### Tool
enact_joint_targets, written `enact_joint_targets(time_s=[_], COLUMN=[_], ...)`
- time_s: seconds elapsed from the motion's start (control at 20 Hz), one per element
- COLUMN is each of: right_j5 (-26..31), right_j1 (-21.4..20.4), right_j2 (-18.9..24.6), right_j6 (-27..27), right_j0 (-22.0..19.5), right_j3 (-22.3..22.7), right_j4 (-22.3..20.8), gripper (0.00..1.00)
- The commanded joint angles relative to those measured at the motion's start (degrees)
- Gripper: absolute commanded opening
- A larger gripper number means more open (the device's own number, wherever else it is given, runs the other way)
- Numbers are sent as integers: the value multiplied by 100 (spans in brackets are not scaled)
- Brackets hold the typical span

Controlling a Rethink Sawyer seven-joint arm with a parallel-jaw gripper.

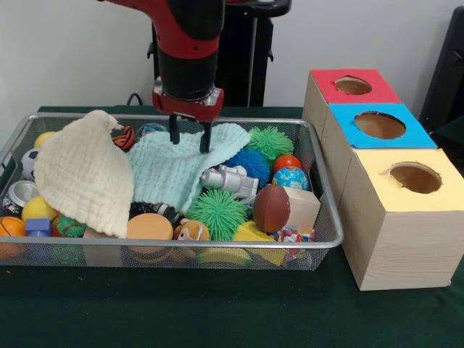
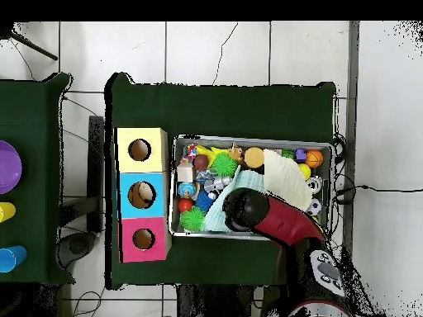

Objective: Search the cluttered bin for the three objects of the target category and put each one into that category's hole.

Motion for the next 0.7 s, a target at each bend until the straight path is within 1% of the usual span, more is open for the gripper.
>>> enact_joint_targets(time_s=[0.05,0.2,0.35,0.5,0.7], right_j5=[-123,-99,-41,11,-83], right_j1=[148,147,180,323,569], right_j2=[415,322,257,289,374], right_j6=[1440,1546,1544,1456,1286], right_j0=[383,545,617,600,525], right_j3=[42,-22,-87,-250,-430], right_j4=[416,506,579,665,723], gripper=[100,100,100,100,100])
